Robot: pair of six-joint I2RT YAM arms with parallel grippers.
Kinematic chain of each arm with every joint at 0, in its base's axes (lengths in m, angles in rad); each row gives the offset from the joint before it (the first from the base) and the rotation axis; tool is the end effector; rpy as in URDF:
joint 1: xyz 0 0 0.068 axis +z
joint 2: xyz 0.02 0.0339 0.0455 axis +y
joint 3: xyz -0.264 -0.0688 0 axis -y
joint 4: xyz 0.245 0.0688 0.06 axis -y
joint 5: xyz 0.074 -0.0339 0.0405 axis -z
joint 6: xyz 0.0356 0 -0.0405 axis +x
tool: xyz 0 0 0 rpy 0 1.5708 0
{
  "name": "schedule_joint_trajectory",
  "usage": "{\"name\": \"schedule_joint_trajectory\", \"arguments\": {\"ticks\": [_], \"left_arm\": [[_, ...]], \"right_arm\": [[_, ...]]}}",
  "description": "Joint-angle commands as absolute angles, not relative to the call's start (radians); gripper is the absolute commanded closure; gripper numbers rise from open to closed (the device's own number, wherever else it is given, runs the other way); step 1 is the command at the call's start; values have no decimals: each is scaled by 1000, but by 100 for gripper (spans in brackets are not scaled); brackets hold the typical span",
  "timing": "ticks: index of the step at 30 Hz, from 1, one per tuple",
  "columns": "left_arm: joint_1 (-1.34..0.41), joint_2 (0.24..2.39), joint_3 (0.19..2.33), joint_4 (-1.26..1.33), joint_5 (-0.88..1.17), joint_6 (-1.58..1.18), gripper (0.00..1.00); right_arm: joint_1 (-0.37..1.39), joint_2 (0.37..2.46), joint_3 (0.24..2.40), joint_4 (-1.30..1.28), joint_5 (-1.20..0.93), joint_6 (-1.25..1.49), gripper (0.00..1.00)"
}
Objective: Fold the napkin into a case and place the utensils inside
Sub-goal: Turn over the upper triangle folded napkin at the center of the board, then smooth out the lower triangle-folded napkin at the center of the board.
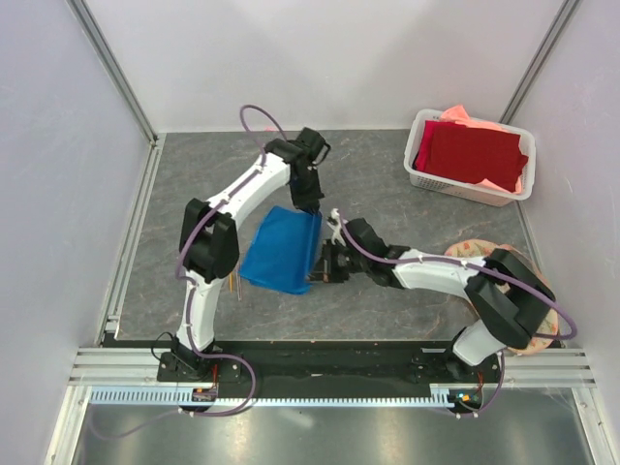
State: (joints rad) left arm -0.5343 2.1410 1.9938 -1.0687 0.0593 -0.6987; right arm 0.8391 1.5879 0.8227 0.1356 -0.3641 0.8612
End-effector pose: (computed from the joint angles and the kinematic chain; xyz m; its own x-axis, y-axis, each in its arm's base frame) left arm 0.3877 -0.2319 0.2564 -0.9563 -0.1802 -0.2303 -0.1163 0.9569 -0.2661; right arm 0.2107 0.2536 0.1879 -0.9297 0.0257 -0.3675 -0.2798 0.5996 0.7498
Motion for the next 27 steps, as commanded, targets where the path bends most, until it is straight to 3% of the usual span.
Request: {"name": "schedule_joint_trajectory", "arguments": {"ticks": [1,11,13,14,16,19,20,23,27], "left_arm": [[-584,2152,2051,-824,-35,-729,98],[-653,2236,2046,-767,-49,-746,98],[-670,2244,2062,-753,-34,-741,90],[-676,2246,2069,-752,-22,-738,71],[-690,2241,2092,-750,21,-718,54],[-692,2182,2095,-782,121,-701,41],[-692,2159,2079,-793,139,-696,31],[-687,2051,2004,-815,218,-692,25],[-689,1866,1827,-825,281,-677,27]], "right_arm": [[822,1460,631,176,-526,917,100],[810,1353,354,279,-477,1015,100],[807,1339,353,238,-454,1020,93],[799,1313,356,172,-442,1020,89],[787,1276,377,79,-396,1014,72],[732,1198,434,-238,-339,951,50],[691,1168,458,-292,-328,931,42],[603,1115,497,-452,-295,861,28],[499,1097,541,-508,-325,805,23]]}}
